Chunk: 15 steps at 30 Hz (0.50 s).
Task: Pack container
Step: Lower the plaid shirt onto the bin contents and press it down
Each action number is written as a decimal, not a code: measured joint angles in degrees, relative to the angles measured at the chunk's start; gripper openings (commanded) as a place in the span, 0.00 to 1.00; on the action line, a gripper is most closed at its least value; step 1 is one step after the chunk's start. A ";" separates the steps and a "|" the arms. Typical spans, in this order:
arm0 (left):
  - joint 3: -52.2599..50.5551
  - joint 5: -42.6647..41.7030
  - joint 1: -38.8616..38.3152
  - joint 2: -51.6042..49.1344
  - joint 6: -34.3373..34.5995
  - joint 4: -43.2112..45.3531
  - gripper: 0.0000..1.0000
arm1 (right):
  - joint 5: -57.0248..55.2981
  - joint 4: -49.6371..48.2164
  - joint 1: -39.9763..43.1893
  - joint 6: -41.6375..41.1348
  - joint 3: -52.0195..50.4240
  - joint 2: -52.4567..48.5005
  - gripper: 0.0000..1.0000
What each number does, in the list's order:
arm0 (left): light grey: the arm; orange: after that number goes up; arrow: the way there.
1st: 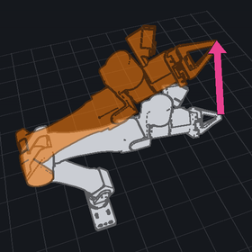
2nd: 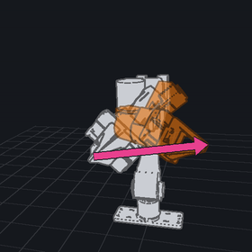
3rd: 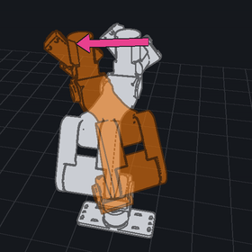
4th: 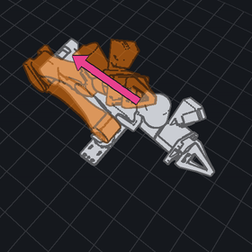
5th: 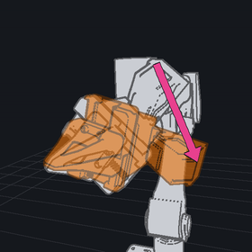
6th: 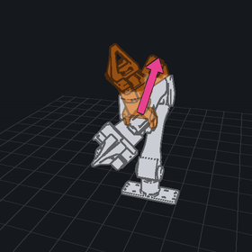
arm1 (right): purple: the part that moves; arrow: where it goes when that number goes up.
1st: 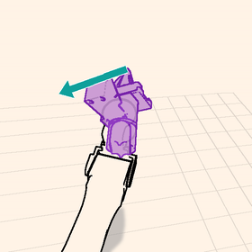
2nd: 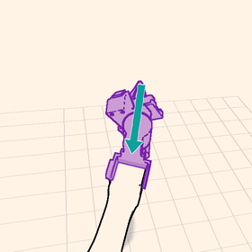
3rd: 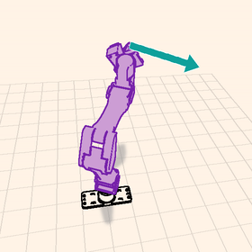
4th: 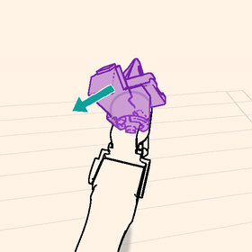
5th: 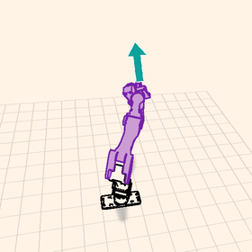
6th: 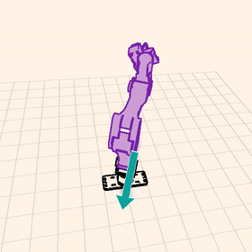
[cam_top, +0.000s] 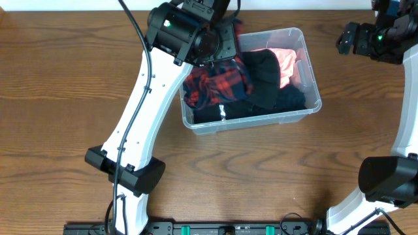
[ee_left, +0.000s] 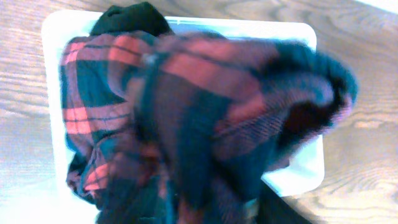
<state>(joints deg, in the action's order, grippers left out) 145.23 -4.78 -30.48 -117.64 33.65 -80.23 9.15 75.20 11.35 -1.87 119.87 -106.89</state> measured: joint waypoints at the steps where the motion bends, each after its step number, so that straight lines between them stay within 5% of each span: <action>1: 0.00 -0.39 0.00 -0.31 -0.02 0.68 0.64 | 0.00 0.02 0.00 0.02 0.00 0.00 0.99; 15: 0.00 -4.33 0.00 -1.27 -1.77 6.08 0.64 | 0.02 0.00 0.00 0.02 0.00 0.00 0.99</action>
<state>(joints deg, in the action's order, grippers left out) 145.23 -9.10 -30.48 -118.91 31.88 -74.15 9.17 75.20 11.35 -1.85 119.87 -106.89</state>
